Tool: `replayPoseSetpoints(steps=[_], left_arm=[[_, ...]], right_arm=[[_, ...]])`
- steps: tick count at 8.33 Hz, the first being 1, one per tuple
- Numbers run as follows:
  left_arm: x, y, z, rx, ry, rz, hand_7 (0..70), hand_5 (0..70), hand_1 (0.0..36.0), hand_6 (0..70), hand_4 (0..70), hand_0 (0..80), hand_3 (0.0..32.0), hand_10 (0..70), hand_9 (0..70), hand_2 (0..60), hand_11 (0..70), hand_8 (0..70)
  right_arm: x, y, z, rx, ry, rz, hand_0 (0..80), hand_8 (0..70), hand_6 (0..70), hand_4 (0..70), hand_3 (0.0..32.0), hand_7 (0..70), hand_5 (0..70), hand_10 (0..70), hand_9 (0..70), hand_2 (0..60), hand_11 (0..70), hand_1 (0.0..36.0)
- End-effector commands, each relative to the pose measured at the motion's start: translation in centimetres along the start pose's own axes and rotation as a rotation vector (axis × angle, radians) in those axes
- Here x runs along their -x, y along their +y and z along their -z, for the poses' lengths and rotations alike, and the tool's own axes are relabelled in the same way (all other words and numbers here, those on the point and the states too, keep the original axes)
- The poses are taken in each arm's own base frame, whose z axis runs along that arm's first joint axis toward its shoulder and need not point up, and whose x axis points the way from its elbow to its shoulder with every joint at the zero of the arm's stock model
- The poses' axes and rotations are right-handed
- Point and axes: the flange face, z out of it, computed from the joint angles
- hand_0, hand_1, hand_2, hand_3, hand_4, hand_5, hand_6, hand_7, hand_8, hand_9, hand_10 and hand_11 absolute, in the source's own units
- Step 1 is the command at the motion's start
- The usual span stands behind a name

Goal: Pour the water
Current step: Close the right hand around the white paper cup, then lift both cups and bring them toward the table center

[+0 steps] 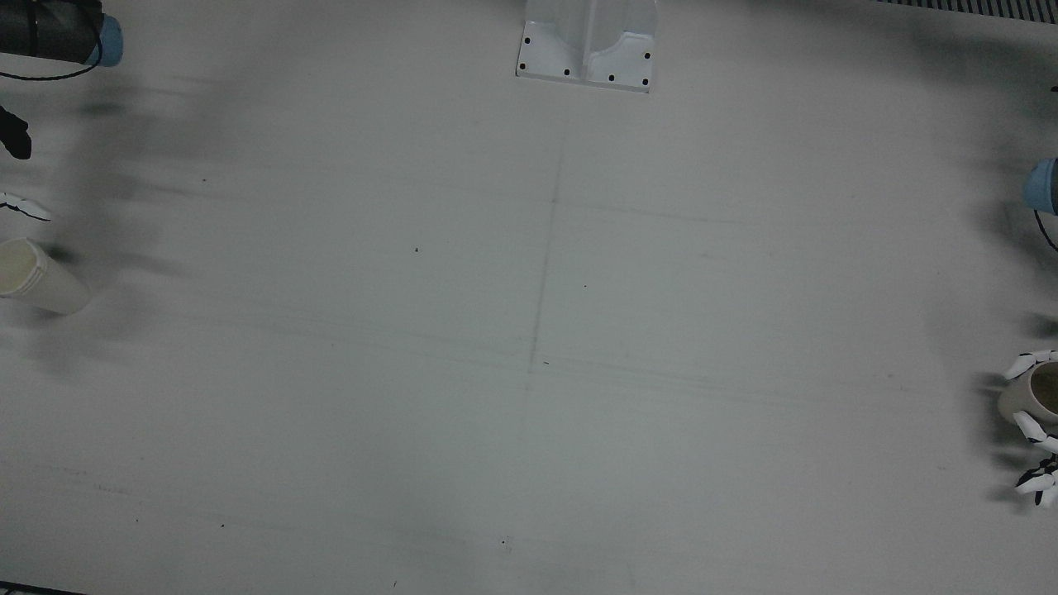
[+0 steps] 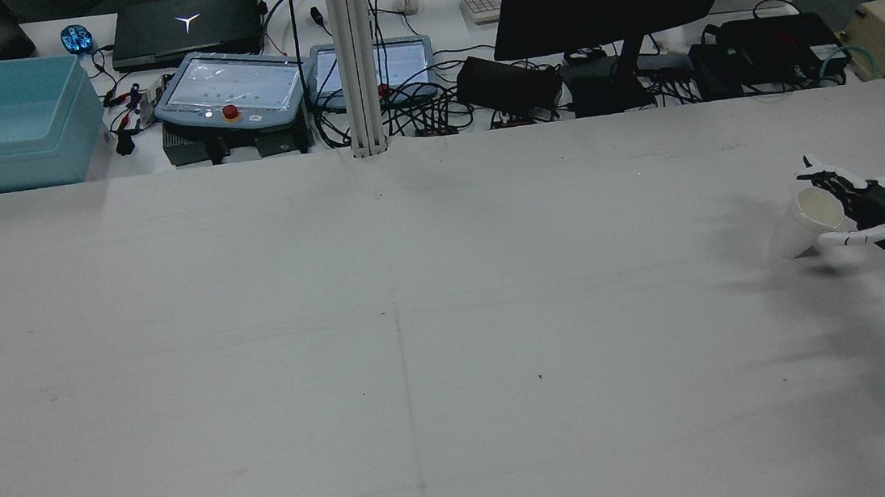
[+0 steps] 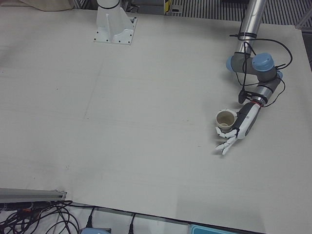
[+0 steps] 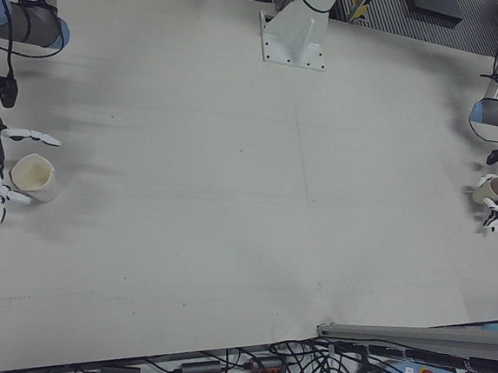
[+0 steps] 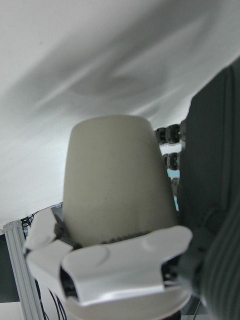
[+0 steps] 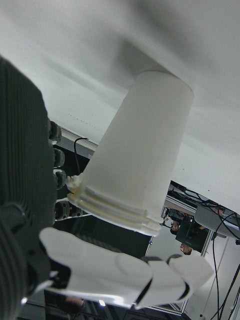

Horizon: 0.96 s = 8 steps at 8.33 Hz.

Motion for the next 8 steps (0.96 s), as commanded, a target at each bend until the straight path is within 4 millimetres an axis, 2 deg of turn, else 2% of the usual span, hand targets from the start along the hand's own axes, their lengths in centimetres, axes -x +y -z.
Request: replayPoseSetpoints(steps=[1,2,3,4,5,6,7,8], left_arm=[[0.0,-0.2,0.5,-0.003,-0.001,0.001,15.6,70.0,34.4,11.5,54.5,52.2,0.0,7.6,5.3,60.0,12.4,4.5],[0.1,-0.4,0.9,-0.004,-0.002,0.001,15.6,70.0,33.9,11.6,54.4,51.9,0.0,7.7,5.3,60.0,12.4,4.6],[0.1,-0.5,1.0,-0.007,-0.003,-0.001,15.4,70.0,33.9,11.5,54.0,51.6,0.0,7.6,5.2,60.0,12.4,4.5],[0.1,-0.5,0.9,-0.006,-0.003,-0.001,15.5,70.0,33.5,11.6,53.5,51.2,0.0,7.8,5.3,60.0,12.5,4.6],[0.2,-1.1,1.4,-0.020,0.006,-0.002,15.3,70.0,32.8,11.5,53.4,50.9,0.0,7.9,5.5,60.0,12.7,4.6],[0.3,-1.3,1.6,-0.019,0.008,-0.001,15.3,70.0,32.4,11.5,52.9,50.5,0.0,7.9,5.4,60.0,12.6,4.7],[0.3,-1.3,1.6,-0.018,0.009,0.000,15.1,70.0,32.1,11.5,52.5,50.0,0.0,7.8,5.4,60.0,12.5,4.6],[0.2,-1.3,1.5,-0.016,0.011,0.006,15.2,70.0,32.3,11.6,52.7,50.3,0.0,7.8,5.5,60.0,12.5,4.6]], right_arm=[[-1.9,1.1,-1.2,-0.013,-0.037,-0.014,49.9,0.0,2.2,0.0,2.6,1.5,35.3,0.0,0.0,23.9,2.5,22.9],[-1.8,1.2,-1.3,-0.014,-0.039,-0.012,51.4,0.0,1.5,0.0,4.6,1.4,38.9,0.1,0.0,30.5,2.9,26.5],[-1.8,1.2,-1.3,-0.015,-0.038,-0.012,55.0,0.3,6.6,0.0,3.6,10.4,48.0,2.0,0.7,39.4,6.1,31.1],[-1.8,1.1,-1.1,-0.019,-0.036,-0.012,63.5,16.1,18.3,0.0,16.2,33.2,59.2,14.5,16.5,47.5,24.8,36.0],[-1.8,1.0,-1.1,-0.023,-0.035,-0.012,74.7,22.9,22.3,0.0,24.4,38.3,61.0,23.6,25.3,56.0,38.4,36.0],[-1.8,1.1,-1.1,-0.022,-0.035,-0.013,80.0,25.3,23.6,0.0,28.4,37.0,60.0,29.2,28.1,58.7,45.9,36.0],[-1.6,1.5,-1.4,-0.013,-0.041,-0.020,80.0,24.4,22.2,0.0,31.2,32.7,56.3,31.0,26.6,59.0,48.3,36.0],[-0.7,2.7,-1.4,0.008,-0.058,-0.028,80.0,22.8,21.2,0.0,31.8,29.9,54.8,30.3,24.5,59.0,47.4,36.0]])
